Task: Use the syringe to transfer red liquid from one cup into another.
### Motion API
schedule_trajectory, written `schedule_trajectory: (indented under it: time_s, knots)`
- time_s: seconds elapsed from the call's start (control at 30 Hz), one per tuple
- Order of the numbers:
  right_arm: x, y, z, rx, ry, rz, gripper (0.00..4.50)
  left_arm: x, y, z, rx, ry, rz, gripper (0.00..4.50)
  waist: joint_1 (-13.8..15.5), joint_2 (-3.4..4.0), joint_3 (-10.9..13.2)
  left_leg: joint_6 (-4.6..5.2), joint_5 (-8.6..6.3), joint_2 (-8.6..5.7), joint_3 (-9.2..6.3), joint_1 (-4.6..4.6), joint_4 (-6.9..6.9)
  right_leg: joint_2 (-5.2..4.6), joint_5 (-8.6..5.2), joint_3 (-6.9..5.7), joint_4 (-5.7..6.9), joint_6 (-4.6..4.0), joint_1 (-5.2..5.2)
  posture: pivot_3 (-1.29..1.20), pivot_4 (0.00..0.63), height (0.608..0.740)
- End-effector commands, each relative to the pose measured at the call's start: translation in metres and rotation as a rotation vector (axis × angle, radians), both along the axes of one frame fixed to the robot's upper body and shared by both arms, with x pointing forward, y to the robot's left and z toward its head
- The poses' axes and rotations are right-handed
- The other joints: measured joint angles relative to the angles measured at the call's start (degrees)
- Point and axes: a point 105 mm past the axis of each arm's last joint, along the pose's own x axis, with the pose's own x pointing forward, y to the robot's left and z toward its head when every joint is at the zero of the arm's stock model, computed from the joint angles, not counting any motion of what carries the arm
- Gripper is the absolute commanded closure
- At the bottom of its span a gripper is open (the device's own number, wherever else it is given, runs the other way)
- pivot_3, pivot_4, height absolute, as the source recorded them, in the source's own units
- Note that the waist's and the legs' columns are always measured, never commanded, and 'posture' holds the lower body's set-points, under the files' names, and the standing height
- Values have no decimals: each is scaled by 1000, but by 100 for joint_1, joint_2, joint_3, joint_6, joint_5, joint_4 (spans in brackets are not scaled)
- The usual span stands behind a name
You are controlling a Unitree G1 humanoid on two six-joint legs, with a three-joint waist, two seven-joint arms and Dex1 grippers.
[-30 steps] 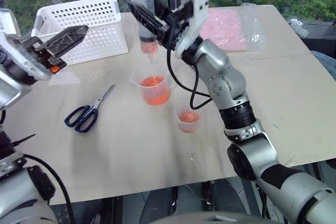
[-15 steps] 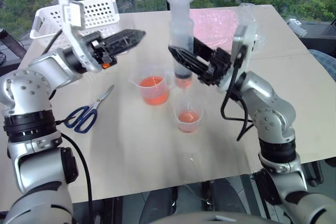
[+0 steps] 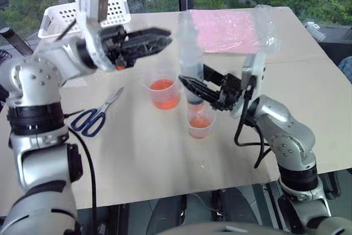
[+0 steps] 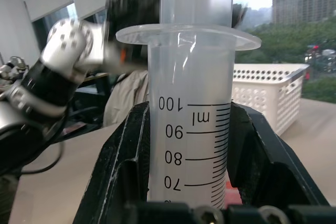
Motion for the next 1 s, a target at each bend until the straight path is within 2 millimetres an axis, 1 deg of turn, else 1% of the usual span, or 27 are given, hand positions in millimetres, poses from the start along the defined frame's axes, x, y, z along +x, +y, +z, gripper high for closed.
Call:
schedule_trajectory:
  time_s: [0.03,0.27,0.37,0.5,0.77,0.8,0.83,0.93,1.0]
  knots:
    - [-2,-4,7,20,-64,1,2991,-4,2,15,-33,-36,2,1423,-41,0,0,0,0,0,1,2,1,4,0,2,0,0,1,0,150,740]
    - [0,-6,6,15,-79,-17,2991,0,-3,10,11,-76,30,1423,-48,1,0,-1,0,10,-1,4,0,11,0,5,1,-1,0,0,150,740]
    - [1,-7,6,9,-92,-35,2992,6,1,3,44,-84,75,1423,-42,1,0,-1,0,7,1,3,3,10,0,6,0,0,1,0,150,740]
    - [1,-7,6,4,-100,-49,2992,3,-6,-9,101,-112,59,1423,-37,1,0,-1,0,8,-1,3,3,9,0,5,1,-1,2,0,150,740]
    - [2,-5,0,-33,-107,-51,2992,6,-14,-8,81,-127,73,1423,-29,1,0,-1,0,8,-1,2,7,9,0,6,2,-1,2,0,150,740]
    - [2,-6,-1,-41,-107,-58,2992,7,-15,-7,76,-135,80,1952,-28,1,0,-1,0,8,-1,2,7,9,0,6,3,-1,2,0,150,740]
    - [3,-6,-2,-49,-106,-64,2992,7,-16,-5,68,-135,78,2270,-26,1,0,-1,0,8,-1,2,7,9,0,6,3,-1,2,0,150,740]
    - [4,-7,-5,-63,-107,-70,2992,6,-16,-3,63,-142,75,3690,-29,1,0,-1,0,8,-1,2,8,10,0,6,4,-1,2,0,150,740]
    - [2,-6,-6,-68,-106,-63,2994,6,-15,-2,62,-147,73,4484,-28,1,0,-1,0,7,-1,2,8,10,0,6,3,0,2,0,150,740]
